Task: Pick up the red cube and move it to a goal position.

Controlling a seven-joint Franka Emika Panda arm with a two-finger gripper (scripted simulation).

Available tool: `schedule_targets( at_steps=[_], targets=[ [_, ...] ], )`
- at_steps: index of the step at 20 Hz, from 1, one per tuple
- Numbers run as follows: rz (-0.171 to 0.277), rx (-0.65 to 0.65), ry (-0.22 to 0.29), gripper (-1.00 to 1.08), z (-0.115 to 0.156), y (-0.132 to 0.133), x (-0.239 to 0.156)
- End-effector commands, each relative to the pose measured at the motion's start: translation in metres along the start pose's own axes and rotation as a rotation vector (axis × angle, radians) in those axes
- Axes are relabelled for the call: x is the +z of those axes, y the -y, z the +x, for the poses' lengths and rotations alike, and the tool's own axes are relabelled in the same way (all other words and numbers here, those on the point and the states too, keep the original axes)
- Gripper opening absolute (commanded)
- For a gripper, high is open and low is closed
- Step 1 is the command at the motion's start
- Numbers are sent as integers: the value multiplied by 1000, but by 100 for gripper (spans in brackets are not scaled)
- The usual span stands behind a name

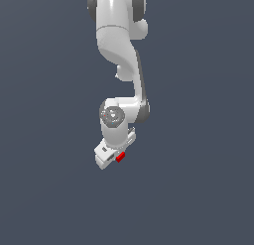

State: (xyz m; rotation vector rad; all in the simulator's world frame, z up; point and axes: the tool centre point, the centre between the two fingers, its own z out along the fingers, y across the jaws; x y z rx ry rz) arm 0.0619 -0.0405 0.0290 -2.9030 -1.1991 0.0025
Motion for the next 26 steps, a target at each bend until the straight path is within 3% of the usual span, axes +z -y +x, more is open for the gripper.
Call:
schedule_targets(
  at_steps=[1, 11, 26],
  targets=[
    [-1, 0, -1, -100, -2, 1, -9],
    [-2, -1, 0, -100, -19, 13, -75],
    [-2, -2, 0, -100, -59, 41, -238]
  ],
)
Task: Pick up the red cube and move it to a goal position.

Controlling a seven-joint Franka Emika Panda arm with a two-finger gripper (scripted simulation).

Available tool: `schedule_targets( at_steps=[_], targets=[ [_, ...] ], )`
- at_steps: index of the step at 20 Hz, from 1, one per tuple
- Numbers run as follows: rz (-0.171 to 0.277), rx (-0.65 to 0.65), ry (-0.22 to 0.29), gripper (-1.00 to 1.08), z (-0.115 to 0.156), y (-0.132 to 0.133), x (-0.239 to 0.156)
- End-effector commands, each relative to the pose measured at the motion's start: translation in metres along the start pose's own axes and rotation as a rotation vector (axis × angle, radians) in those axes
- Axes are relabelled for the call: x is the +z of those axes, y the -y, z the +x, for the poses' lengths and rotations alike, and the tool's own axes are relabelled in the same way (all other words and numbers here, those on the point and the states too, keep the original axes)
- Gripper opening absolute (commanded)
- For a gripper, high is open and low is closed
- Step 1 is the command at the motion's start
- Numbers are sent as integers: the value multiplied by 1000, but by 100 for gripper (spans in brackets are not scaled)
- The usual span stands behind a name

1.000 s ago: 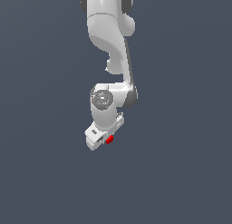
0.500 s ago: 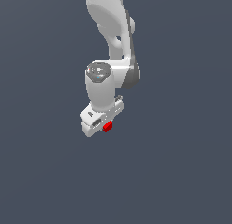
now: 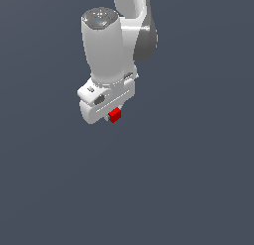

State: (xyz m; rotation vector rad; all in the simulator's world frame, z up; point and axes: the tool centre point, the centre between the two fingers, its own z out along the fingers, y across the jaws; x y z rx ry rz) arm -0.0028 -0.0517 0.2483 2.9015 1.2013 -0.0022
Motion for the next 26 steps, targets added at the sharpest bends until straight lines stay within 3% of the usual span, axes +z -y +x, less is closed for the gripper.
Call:
schedule_targets(
  at_steps=[1, 15, 26],
  targets=[
    [0, -1, -1, -100, -7, 5, -30],
    [1, -1, -2, -100, -43, 29, -186],
    [1, 0, -2, -100, -56, 35, -248]
  ],
)
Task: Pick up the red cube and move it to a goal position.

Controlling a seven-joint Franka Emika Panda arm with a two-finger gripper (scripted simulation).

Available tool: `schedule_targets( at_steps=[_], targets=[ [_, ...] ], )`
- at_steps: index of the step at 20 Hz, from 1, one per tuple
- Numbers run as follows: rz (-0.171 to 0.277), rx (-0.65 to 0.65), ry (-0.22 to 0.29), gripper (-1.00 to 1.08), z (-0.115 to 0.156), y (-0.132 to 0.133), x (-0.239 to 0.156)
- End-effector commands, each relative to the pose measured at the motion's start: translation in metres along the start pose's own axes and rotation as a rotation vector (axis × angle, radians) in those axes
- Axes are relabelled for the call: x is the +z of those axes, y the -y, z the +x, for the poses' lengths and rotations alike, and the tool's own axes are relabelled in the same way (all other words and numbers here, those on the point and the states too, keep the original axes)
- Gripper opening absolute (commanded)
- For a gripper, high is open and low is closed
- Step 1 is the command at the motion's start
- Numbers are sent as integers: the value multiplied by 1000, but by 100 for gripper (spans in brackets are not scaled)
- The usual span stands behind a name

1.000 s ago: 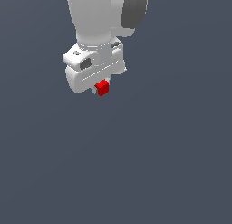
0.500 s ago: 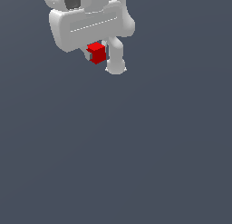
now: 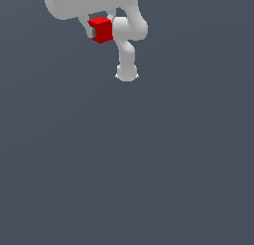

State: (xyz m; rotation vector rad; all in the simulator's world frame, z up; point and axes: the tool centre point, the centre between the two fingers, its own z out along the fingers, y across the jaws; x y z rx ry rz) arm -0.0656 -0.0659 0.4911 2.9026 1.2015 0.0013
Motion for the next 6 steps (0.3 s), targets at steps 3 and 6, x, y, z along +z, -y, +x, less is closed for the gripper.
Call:
schedule_targets(
  at_steps=[3, 6],
  targets=[
    [0, 0, 1, -100, -2, 1, -12],
    [0, 0, 1, -100, -2, 1, -14]
  ],
)
